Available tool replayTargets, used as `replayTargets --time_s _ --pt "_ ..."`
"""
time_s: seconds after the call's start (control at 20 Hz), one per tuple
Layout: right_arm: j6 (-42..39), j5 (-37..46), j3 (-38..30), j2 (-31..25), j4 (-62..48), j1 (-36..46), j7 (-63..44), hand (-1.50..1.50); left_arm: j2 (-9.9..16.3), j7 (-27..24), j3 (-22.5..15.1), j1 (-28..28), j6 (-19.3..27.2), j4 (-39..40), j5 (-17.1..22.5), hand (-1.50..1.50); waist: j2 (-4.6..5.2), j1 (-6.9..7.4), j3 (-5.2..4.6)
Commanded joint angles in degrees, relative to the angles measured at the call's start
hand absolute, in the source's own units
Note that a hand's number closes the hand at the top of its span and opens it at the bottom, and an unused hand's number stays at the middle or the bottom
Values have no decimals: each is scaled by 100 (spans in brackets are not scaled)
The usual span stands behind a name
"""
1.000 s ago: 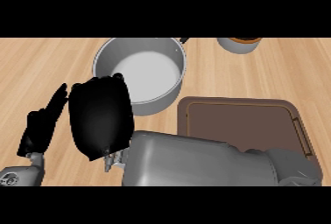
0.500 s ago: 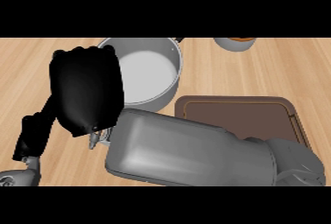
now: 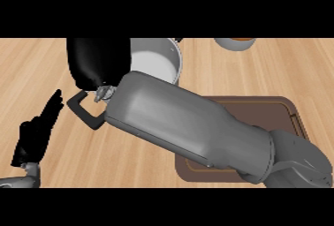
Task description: Pick the cupcake from the tray and place it in the pot
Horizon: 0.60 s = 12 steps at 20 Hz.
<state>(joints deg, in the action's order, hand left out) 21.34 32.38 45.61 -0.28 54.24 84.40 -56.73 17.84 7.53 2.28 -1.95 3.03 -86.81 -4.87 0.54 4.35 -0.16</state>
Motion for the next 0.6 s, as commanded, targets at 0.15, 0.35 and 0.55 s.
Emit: replayTargets --time_s 0.15,0.35,0.55 --pt "765 -522 -255 27 -1534 35 1158 150 -111 -1 -28 -147 70 80 -74 0 84 40 -4" --pt "731 -715 -375 28 -2275 66 1835 150 -48 100 -24 -119 -46 -32 -33 0 96 79 -2" --pt "770 -615 -204 28 -2896 86 2151 150 -10 -1 -104 -17 -147 -148 -61 0 145 274 -7"
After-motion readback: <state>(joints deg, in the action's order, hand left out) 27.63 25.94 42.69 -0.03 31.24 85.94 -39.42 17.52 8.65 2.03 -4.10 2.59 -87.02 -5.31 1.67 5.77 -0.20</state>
